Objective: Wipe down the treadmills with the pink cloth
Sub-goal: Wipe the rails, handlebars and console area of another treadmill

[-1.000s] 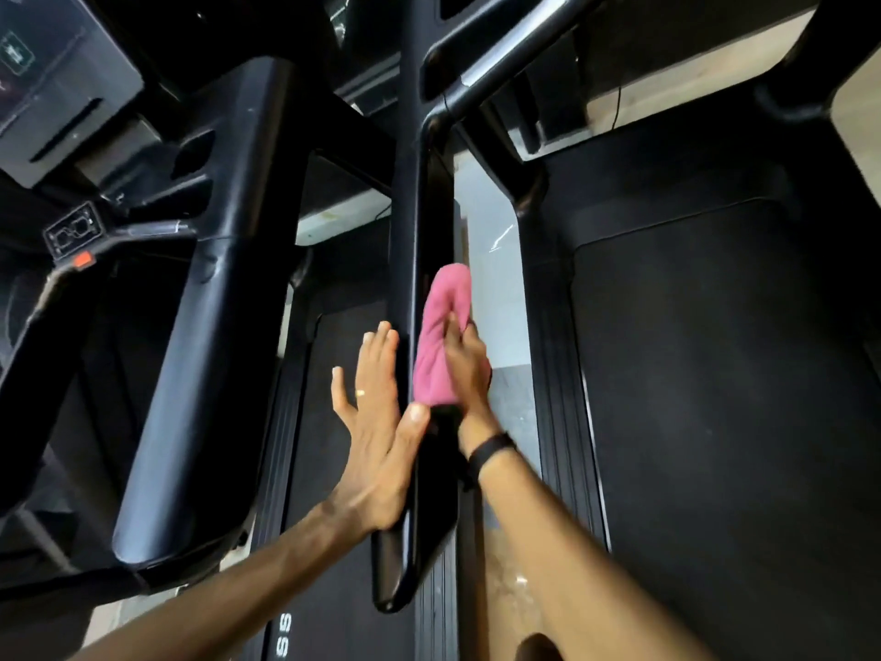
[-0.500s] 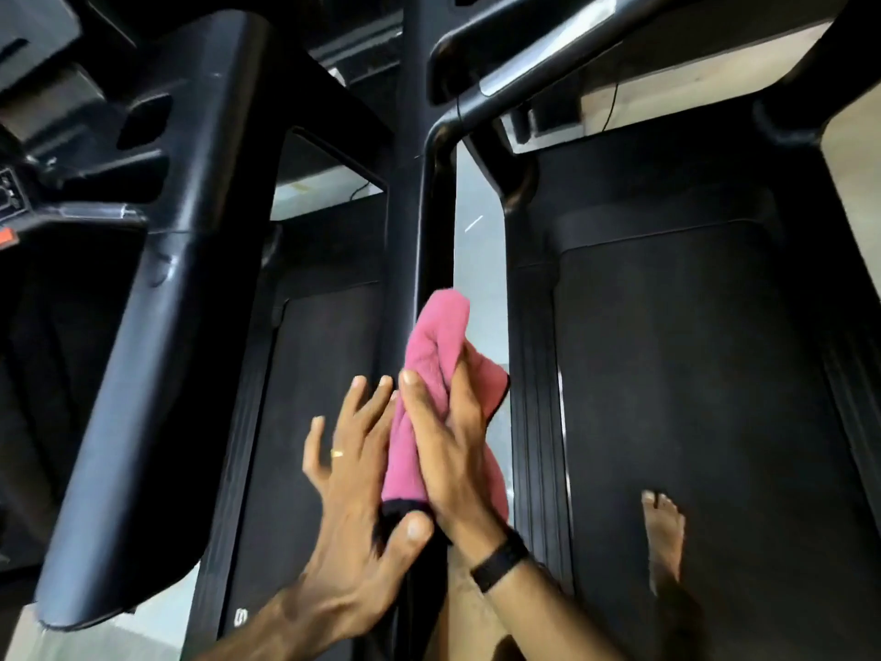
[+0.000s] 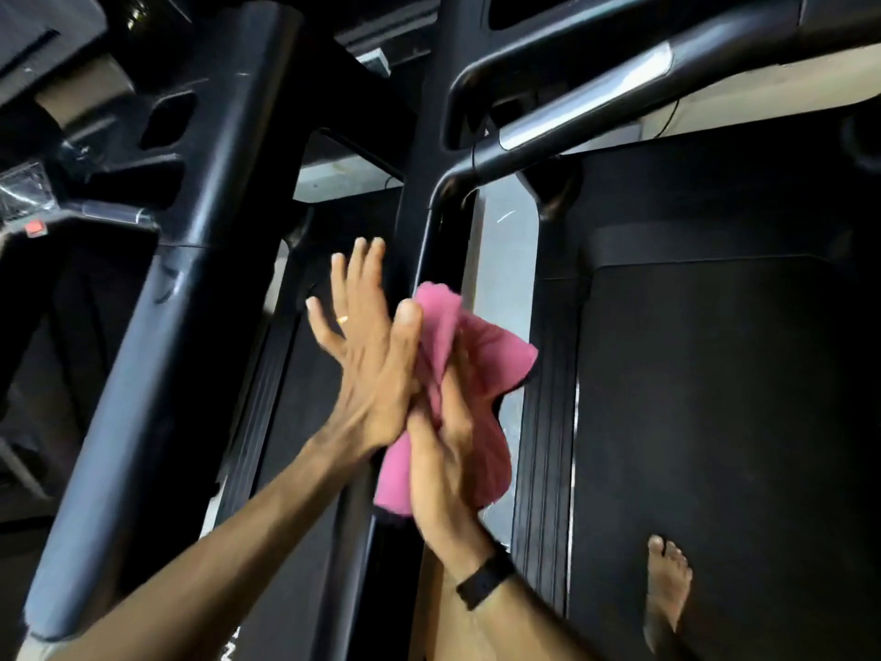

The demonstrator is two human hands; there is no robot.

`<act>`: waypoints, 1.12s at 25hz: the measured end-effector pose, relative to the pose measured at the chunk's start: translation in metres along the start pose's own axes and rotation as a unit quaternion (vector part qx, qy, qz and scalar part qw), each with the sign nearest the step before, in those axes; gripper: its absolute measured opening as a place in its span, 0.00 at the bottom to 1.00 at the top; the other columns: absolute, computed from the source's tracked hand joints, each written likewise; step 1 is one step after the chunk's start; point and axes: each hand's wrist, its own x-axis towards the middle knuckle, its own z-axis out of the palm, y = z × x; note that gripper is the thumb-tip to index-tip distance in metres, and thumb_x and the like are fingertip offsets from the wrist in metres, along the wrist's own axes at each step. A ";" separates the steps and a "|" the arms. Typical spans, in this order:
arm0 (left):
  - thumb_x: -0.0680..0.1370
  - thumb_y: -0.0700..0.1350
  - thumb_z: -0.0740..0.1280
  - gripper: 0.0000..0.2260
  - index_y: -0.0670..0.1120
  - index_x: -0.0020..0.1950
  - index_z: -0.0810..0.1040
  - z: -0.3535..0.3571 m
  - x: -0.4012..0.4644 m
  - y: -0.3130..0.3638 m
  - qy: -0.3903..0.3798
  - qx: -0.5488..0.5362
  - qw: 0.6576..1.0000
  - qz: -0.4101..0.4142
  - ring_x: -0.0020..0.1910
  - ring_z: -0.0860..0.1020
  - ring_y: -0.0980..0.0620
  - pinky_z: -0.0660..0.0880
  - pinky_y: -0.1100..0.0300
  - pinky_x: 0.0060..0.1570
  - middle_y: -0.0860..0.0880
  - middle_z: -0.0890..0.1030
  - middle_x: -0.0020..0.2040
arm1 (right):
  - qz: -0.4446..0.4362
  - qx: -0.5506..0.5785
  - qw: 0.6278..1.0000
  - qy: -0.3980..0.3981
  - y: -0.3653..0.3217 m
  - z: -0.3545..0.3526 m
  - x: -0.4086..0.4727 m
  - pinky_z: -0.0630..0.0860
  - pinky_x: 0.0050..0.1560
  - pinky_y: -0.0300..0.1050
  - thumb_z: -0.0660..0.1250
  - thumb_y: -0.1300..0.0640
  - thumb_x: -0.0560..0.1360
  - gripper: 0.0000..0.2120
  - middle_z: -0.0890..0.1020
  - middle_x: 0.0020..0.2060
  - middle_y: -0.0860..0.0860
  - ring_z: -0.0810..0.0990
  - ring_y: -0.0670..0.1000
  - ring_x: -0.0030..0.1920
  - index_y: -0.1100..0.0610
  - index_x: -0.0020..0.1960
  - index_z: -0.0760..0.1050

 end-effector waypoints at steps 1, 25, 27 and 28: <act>0.78 0.60 0.41 0.30 0.52 0.80 0.51 0.005 0.000 -0.001 -0.010 -0.003 1.000 -0.006 0.79 0.40 0.59 0.30 0.44 0.73 0.55 0.51 0.81 | -0.028 -0.017 0.999 0.002 0.003 0.005 0.004 0.55 0.79 0.54 0.58 0.44 0.79 0.33 0.62 0.79 0.48 0.57 0.46 0.79 0.54 0.80 0.58; 0.78 0.71 0.39 0.36 0.55 0.81 0.49 0.001 0.007 0.003 -0.119 0.048 0.991 0.034 0.79 0.38 0.58 0.29 0.36 0.71 0.62 0.45 0.81 | 0.095 0.152 0.984 0.018 0.023 0.000 0.214 0.65 0.73 0.47 0.62 0.50 0.80 0.19 0.78 0.66 0.48 0.75 0.48 0.67 0.50 0.71 0.72; 0.79 0.70 0.40 0.34 0.56 0.81 0.50 0.002 0.007 0.000 -0.120 0.045 0.991 0.037 0.80 0.39 0.56 0.34 0.32 0.72 0.61 0.46 0.81 | 0.063 0.101 0.993 0.004 0.035 0.003 0.152 0.58 0.77 0.46 0.57 0.38 0.79 0.32 0.65 0.78 0.46 0.62 0.45 0.77 0.48 0.79 0.61; 0.79 0.70 0.40 0.33 0.55 0.81 0.50 0.002 0.007 -0.001 -0.121 0.047 0.991 0.041 0.80 0.39 0.55 0.35 0.31 0.71 0.60 0.46 0.81 | 0.039 0.079 0.996 0.007 0.040 0.002 0.132 0.55 0.79 0.46 0.56 0.37 0.78 0.33 0.62 0.79 0.45 0.59 0.43 0.78 0.47 0.80 0.58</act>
